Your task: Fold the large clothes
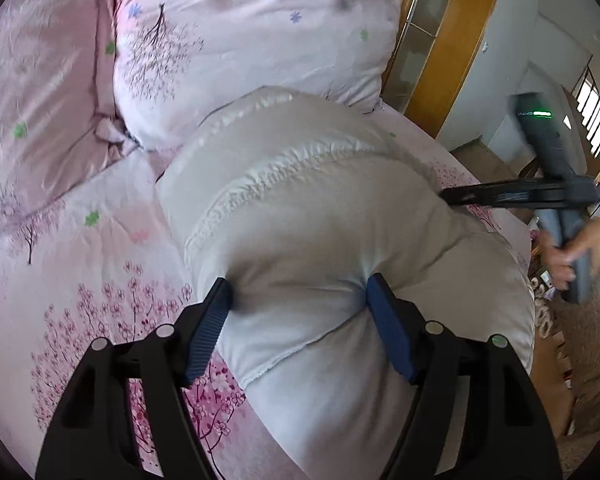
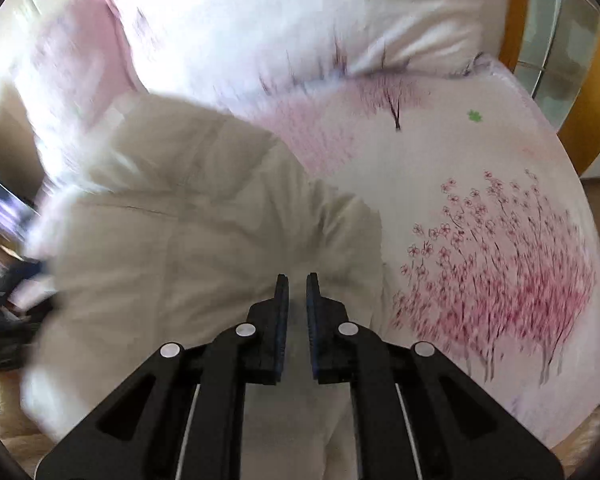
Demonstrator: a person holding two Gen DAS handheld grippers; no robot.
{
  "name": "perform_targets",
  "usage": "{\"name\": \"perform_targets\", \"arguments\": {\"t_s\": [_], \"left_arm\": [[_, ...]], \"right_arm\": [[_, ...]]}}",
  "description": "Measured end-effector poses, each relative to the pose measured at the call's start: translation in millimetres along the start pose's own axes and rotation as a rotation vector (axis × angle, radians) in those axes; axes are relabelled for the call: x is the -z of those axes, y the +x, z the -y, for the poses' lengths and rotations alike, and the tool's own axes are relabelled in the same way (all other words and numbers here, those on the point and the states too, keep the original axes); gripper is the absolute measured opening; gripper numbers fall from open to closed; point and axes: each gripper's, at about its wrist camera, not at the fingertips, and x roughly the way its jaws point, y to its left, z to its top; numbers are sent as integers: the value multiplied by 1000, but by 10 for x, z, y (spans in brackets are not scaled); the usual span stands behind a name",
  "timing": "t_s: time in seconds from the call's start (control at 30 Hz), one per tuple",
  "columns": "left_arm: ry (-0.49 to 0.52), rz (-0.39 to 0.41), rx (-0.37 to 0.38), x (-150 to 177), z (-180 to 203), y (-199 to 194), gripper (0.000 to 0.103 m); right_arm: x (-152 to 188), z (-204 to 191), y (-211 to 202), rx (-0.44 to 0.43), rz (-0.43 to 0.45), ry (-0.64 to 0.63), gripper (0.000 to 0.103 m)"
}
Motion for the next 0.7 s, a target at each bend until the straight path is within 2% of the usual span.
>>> {"name": "perform_targets", "arguments": {"t_s": [0.07, 0.13, 0.27, 0.33, 0.47, 0.63, 0.7], "left_arm": [[-11, -2, 8, 15, -31, -2, 73], [-12, 5, 5, 33, -29, -21, 75], [-19, 14, 0, 58, -36, -27, 77], [-27, 13, 1, 63, -42, -31, 79], [-50, 12, 14, 83, -70, -13, 83], [-67, 20, 24, 123, -83, 27, 86], [-64, 32, 13, 141, -73, 41, 87]], "right_arm": [[165, -29, -208, -31, 48, 2, 7], [351, -61, -286, -46, 56, 1, 7], [595, -80, -70, -38, 9, 16, 7], [683, -19, 69, -74, -11, 48, 7], [742, 25, 307, -112, -40, 69, 7], [764, -93, 431, -60, -24, 23, 6], [756, -91, 465, -66, -12, 31, 6]]}}
